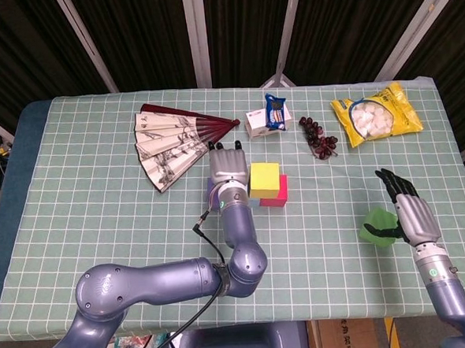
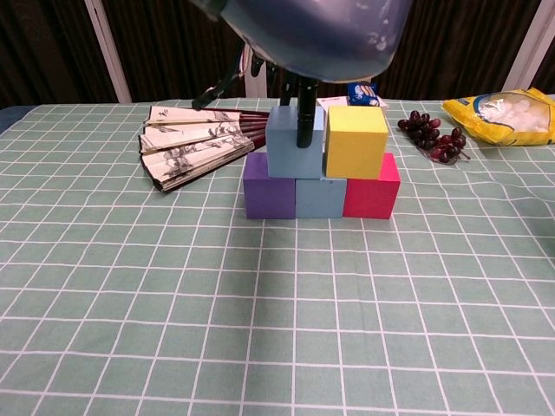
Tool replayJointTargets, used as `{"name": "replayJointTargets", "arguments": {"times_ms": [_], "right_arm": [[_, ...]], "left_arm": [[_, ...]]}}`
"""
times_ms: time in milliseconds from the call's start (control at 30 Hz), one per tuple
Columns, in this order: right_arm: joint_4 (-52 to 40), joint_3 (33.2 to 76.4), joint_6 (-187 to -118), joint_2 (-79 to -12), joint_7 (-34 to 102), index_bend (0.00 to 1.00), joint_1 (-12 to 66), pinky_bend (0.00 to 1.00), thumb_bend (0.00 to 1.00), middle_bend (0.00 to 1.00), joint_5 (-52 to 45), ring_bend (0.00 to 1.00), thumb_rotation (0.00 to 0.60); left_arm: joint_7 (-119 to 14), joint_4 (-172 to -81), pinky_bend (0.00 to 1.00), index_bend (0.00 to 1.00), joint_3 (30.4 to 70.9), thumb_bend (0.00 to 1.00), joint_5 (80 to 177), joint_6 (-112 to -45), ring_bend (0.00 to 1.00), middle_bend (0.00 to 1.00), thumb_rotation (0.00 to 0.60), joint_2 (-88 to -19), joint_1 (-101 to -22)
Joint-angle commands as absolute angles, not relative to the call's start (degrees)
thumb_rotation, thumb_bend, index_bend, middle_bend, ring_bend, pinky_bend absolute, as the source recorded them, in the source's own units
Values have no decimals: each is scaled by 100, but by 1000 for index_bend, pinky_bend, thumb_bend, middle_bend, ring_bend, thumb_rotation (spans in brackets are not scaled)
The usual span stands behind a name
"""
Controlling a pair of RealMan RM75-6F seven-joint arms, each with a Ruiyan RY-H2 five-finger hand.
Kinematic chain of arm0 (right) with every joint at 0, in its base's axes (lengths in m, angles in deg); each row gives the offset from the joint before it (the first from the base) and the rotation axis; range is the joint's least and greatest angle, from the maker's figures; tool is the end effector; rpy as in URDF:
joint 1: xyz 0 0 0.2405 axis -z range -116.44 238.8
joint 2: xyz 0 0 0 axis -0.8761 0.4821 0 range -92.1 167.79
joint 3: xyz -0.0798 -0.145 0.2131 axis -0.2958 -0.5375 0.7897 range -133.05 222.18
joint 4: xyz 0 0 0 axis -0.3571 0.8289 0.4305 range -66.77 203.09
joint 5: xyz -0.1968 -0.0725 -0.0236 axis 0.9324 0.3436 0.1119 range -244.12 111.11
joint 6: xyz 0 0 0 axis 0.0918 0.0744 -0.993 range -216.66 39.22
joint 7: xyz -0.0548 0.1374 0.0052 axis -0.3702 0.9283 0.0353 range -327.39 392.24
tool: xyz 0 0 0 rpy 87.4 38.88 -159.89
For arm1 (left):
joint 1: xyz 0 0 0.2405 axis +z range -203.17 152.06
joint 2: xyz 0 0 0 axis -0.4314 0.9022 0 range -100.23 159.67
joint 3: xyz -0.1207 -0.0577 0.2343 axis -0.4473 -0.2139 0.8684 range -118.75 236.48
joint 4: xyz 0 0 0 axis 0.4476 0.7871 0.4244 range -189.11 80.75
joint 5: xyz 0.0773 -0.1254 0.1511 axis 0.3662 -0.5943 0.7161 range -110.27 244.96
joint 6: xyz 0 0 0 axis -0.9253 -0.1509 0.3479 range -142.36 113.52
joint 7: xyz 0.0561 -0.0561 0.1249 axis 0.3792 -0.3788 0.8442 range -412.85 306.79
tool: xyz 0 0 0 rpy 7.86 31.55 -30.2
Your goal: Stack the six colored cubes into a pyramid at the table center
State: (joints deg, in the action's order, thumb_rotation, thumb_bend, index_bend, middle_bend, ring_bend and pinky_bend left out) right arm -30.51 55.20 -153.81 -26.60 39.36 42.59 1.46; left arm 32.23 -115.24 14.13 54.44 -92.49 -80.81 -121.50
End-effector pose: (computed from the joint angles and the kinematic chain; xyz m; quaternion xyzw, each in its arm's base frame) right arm -0.2850 -0.2790 0.1350 0.5444 -0.5312 0.4209 0.4943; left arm 0.1223 0.4238 -0.0549 -0.6843 -0.4174 -0.1621 0.5755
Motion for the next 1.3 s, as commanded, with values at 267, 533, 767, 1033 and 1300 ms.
{"name": "replayJointTargets", "arguments": {"times_ms": [267, 533, 767, 1033, 1300], "right_arm": [[-3031, 5517, -15363, -2668, 3938, 0, 4252, 0, 206, 7, 135, 0, 600], [-3012, 5514, -15351, -2677, 3941, 0, 4249, 0, 206, 7, 128, 0, 600], [-3015, 5514, -15356, -2678, 3933, 0, 4249, 0, 205, 7, 127, 0, 600], [-3025, 5514, -15357, -2678, 3941, 0, 4249, 0, 205, 7, 137, 0, 600], [-3026, 5514, -15355, -2667, 3956, 0, 4255, 0, 205, 7, 128, 0, 600]], "left_arm": [[3330, -11285, 17, 0, 1352, 353, 5575, -9119, 103, 466, 600, -8206, -12226], [3398, -11164, 17, 0, 1253, 354, 5610, -9070, 103, 467, 600, -8283, -12264], [3418, -11123, 17, 0, 1171, 354, 5636, -9061, 103, 472, 600, -8341, -12288], [3434, -11151, 17, 0, 1058, 354, 5654, -9120, 113, 479, 600, -8332, -12322], [3492, -11142, 17, 0, 1011, 354, 5633, -9151, 113, 479, 600, -8362, -12324]]}}
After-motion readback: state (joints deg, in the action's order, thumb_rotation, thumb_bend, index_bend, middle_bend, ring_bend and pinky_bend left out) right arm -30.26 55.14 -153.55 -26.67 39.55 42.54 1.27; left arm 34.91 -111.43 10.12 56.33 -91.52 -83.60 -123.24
